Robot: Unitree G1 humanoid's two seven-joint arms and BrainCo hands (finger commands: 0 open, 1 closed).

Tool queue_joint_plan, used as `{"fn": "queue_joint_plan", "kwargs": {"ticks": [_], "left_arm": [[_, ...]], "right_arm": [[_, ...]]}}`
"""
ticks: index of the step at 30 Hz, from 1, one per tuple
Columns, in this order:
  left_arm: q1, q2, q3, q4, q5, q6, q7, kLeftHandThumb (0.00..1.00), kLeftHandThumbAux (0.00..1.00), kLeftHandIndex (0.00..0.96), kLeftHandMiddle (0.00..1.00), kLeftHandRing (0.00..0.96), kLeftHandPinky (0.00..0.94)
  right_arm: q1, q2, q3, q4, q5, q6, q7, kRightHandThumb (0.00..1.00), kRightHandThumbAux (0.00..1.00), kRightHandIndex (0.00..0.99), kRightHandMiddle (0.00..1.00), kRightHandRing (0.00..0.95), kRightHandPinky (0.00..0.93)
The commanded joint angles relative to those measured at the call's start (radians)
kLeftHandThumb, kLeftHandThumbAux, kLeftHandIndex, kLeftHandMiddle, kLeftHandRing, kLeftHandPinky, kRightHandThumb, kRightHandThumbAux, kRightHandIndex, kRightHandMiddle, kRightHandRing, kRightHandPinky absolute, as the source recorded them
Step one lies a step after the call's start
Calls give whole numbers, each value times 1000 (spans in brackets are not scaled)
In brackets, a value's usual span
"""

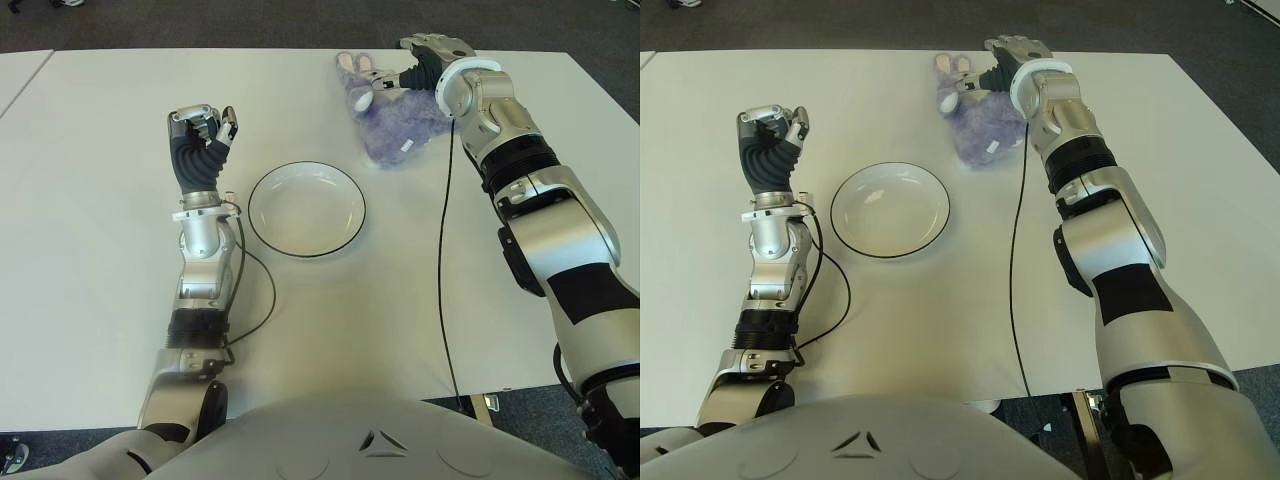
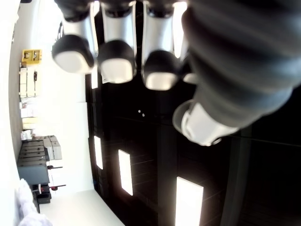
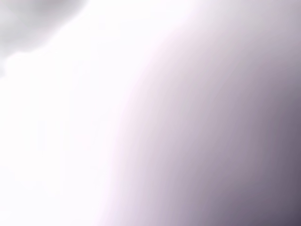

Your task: Put the doll into the plate.

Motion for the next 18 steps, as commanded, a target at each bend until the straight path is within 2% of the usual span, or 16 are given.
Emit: {"fn": "queue_joint_plan", "kwargs": {"ticks": [1,11,18], "left_arm": [[216,-48,2,133,-7,27,3,515,803,854,901,905,895],[205,-55,-1,145,-6,29,8,522,799,858,902,905,892],[206,-65,-4,139,-3,32,18,521,798,858,902,904,894]], "right_arm": [[52,-20,32,-23,1,-30,86,101,223,0,0,0,0],[115,-29,73,-26,-10,-73,119,92,219,0,0,0,25],[136,-25,106,-8,-26,-68,161,84,213,0,0,0,48]]}}
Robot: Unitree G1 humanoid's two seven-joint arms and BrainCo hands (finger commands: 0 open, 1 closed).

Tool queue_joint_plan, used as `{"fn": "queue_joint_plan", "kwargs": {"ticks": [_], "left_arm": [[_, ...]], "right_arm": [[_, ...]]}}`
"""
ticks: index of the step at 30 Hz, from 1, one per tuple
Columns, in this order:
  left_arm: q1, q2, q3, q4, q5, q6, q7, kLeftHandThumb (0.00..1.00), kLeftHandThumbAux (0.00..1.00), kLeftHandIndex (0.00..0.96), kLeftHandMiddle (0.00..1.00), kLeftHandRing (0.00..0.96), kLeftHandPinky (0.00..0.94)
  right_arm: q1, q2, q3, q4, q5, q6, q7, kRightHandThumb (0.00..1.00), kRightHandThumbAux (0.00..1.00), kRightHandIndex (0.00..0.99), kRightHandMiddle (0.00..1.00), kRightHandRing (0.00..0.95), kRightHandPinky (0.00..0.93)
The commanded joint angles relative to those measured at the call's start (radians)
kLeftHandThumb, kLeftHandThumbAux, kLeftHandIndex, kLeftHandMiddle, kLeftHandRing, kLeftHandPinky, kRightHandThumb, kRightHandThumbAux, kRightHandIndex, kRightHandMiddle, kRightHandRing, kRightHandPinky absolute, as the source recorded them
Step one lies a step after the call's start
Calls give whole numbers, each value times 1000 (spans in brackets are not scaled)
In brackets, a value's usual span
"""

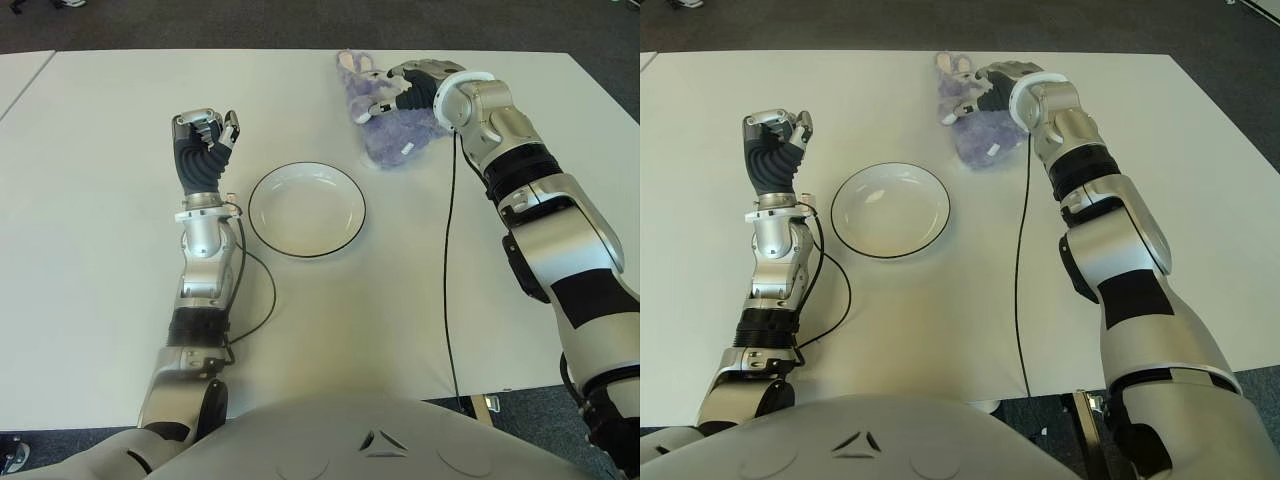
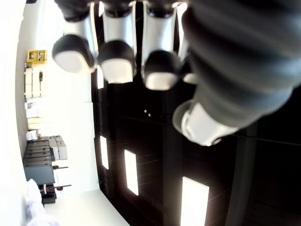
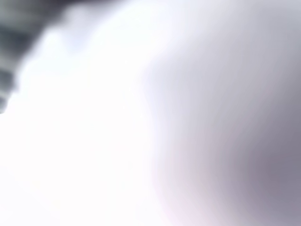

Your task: Put the doll into the plate.

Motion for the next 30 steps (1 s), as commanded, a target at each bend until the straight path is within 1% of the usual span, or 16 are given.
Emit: {"fn": "queue_joint_plan", "kwargs": {"ticks": [1,11,18,23,30], "left_arm": [[212,-66,-4,110,-3,31,19,522,799,859,902,904,895],[220,-73,-6,95,0,33,26,540,797,861,903,905,898],[231,-77,-11,71,9,47,36,538,797,858,902,905,898],[234,-80,-14,59,16,55,50,540,795,854,902,907,904],[240,-81,-17,51,22,45,58,549,788,852,902,908,900]], "right_arm": [[73,5,48,21,-19,-13,61,85,215,0,0,0,48],[82,15,73,64,-30,4,65,94,229,0,0,0,54],[103,36,104,123,-47,22,38,105,234,0,0,0,59],[116,39,121,145,-52,30,25,96,237,0,0,0,54],[125,49,149,183,-61,47,3,81,240,0,0,0,58]]}}
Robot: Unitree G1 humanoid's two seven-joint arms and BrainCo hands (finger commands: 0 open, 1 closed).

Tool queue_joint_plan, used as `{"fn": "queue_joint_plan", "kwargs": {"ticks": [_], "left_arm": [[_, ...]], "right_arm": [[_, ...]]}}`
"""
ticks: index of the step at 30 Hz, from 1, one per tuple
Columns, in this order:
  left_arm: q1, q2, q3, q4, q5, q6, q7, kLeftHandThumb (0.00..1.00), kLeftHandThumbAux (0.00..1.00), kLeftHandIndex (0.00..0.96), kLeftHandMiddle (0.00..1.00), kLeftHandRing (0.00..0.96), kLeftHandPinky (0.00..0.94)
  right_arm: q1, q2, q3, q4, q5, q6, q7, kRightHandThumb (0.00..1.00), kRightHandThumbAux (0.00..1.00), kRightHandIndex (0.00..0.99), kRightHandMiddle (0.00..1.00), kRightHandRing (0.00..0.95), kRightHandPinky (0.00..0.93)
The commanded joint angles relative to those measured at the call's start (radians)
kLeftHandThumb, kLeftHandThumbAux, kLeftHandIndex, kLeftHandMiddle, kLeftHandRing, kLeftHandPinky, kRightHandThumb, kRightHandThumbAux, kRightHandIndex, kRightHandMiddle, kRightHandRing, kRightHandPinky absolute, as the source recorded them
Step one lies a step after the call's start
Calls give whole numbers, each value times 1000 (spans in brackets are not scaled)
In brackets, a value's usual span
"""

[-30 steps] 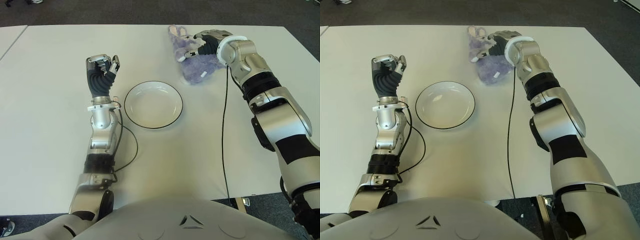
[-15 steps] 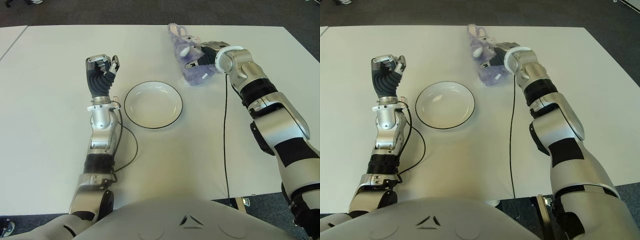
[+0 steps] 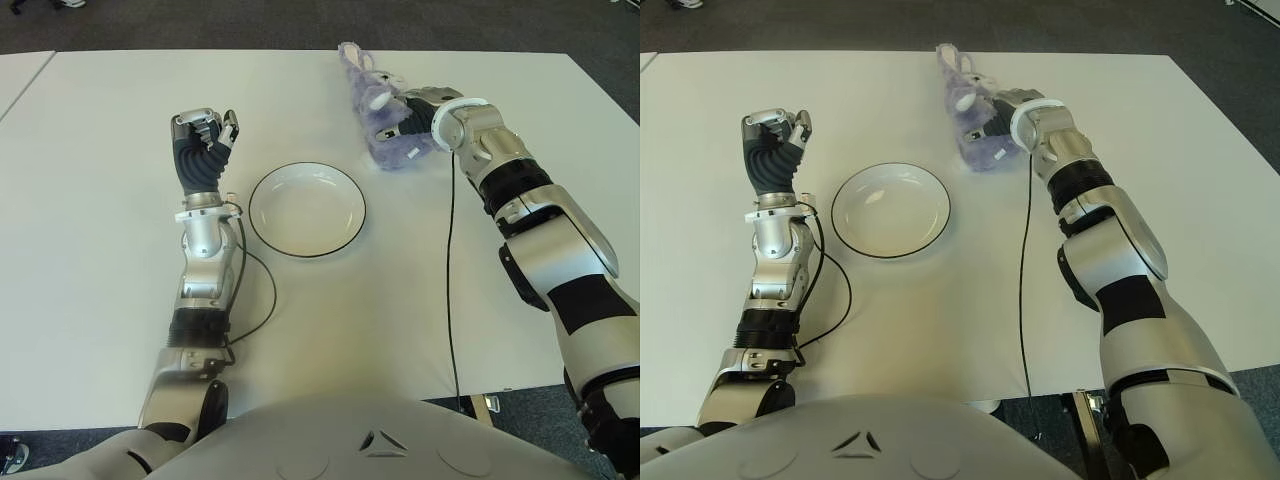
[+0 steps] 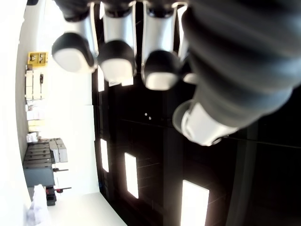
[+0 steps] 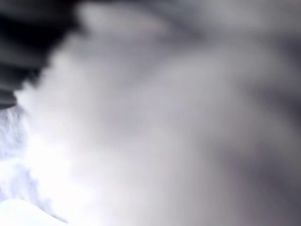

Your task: Put the doll into the plate.

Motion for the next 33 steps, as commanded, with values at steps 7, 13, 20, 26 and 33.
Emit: {"fn": "queue_joint_plan", "kwargs": {"ticks": [7,13,20,26,33], "left_arm": [[235,-79,-8,68,18,27,51,532,791,852,901,906,900],[233,-85,-8,59,21,31,73,559,772,846,900,905,905],[232,-94,-10,47,27,47,104,576,761,842,900,906,906],[236,-99,-15,26,19,75,118,589,757,841,899,905,906],[242,-103,-19,6,12,91,132,579,751,838,897,903,897]], "right_arm": [[116,50,82,112,-49,27,25,79,243,0,0,0,80],[125,47,93,113,-47,30,8,95,245,0,0,0,78],[129,51,100,123,-43,35,-3,105,242,0,0,0,77],[154,72,104,178,-42,34,-68,127,248,0,0,0,81],[166,88,98,216,-35,37,-144,163,290,0,0,0,110]]}}
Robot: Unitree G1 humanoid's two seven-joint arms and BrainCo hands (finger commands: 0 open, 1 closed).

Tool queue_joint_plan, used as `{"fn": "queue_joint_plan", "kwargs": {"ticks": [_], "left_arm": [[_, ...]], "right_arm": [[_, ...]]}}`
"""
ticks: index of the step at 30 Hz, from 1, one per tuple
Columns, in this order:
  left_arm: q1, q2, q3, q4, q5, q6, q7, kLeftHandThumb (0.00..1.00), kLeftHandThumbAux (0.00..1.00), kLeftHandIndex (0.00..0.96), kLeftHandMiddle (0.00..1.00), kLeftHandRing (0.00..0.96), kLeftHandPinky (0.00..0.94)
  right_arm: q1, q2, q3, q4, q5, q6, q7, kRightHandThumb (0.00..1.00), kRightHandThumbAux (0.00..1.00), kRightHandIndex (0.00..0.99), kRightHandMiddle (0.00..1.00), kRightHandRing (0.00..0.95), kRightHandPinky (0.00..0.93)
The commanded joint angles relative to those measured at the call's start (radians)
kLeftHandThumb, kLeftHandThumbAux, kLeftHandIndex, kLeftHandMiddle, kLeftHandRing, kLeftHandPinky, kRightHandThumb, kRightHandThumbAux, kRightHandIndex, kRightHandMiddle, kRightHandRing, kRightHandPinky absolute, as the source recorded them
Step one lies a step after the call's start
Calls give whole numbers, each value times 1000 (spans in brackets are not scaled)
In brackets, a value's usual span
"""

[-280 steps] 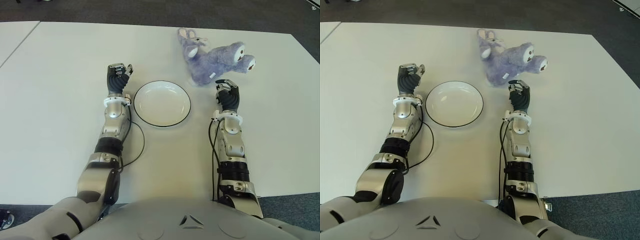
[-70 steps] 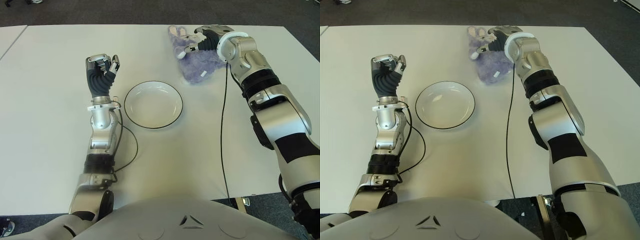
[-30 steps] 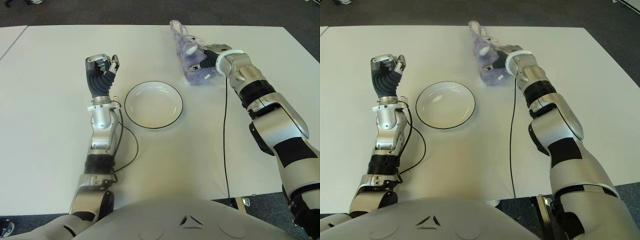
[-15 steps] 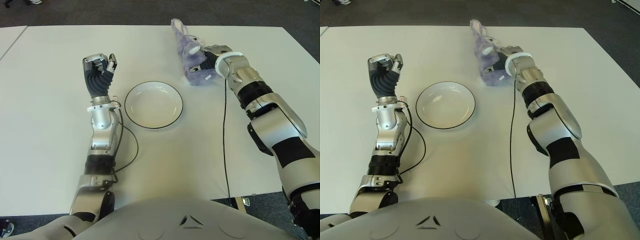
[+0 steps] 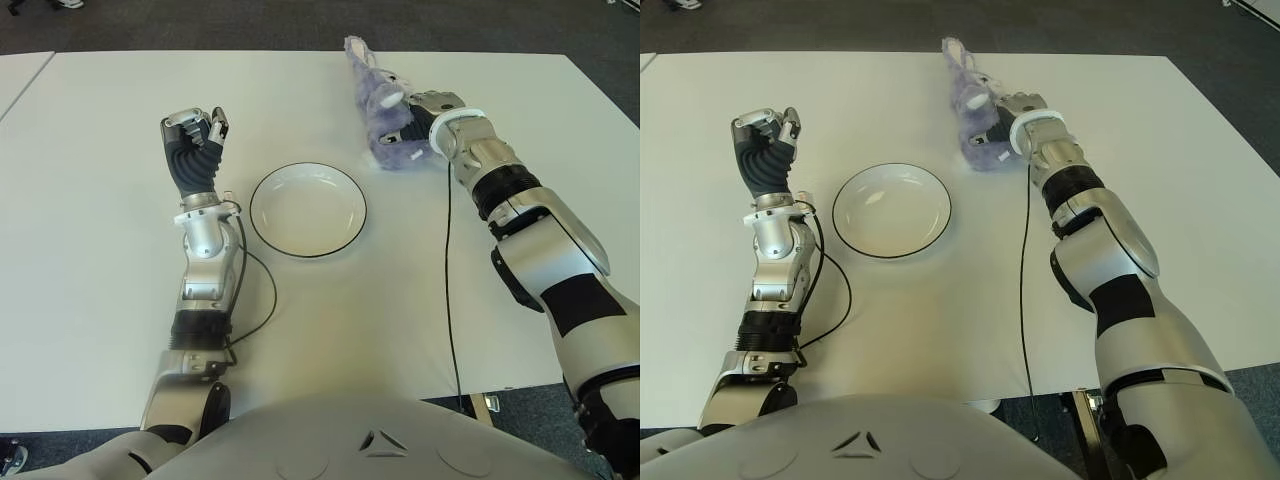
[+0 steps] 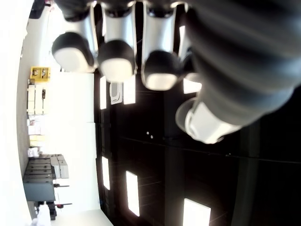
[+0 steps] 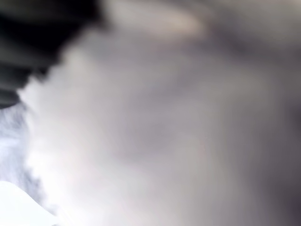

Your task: Put the doll into the plate.

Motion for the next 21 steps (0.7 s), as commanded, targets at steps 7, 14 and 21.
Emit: {"fn": "queue_joint_plan", "kwargs": {"ticks": [7,14,21], "left_arm": [[234,-90,-12,44,9,43,49,575,744,836,894,900,894],[234,-85,-14,40,9,46,58,576,742,839,894,899,894],[237,-82,-20,36,7,51,57,581,741,842,895,899,894]], "right_arm": [[198,60,-5,120,9,22,-177,328,506,27,0,87,289],[228,65,-52,130,37,3,-392,860,666,328,259,325,423],[241,69,-141,130,122,-78,-469,990,669,433,428,430,459]]}}
